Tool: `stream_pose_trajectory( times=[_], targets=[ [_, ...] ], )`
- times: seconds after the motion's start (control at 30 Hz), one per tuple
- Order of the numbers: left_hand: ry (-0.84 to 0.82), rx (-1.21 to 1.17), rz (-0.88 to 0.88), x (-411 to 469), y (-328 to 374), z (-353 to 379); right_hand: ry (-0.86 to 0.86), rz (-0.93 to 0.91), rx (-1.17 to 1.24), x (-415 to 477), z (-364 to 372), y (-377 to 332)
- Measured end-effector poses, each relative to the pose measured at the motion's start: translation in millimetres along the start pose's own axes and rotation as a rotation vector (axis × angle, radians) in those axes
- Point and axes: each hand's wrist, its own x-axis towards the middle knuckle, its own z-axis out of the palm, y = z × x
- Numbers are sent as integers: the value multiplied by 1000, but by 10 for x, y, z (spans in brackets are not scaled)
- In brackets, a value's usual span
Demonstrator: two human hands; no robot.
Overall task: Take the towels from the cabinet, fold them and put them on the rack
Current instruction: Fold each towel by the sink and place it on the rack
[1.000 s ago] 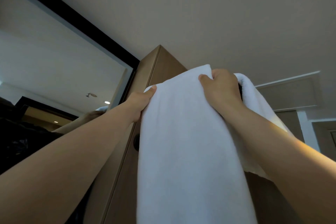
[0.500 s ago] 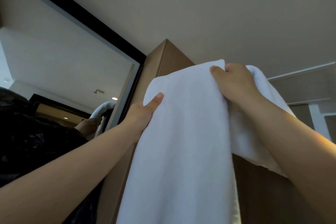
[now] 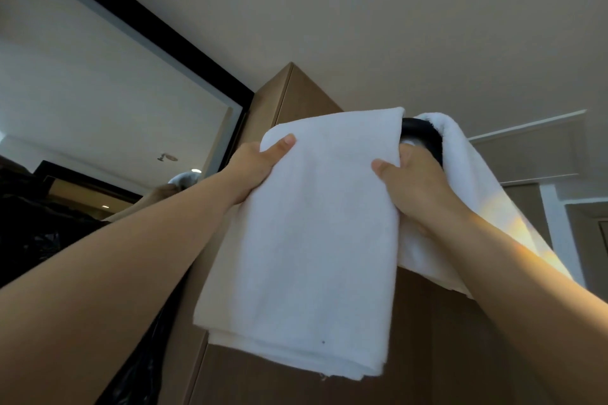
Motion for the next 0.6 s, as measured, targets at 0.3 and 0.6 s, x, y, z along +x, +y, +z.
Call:
stream_pose_trajectory(
  times=[0.3, 0.6],
  targets=[
    [71, 73, -49, 219, -246, 265, 176, -90, -8, 64, 190, 42],
    [-192, -165, -231, -641, -462, 38, 204, -196, -98, 48, 201, 106]
  ],
)
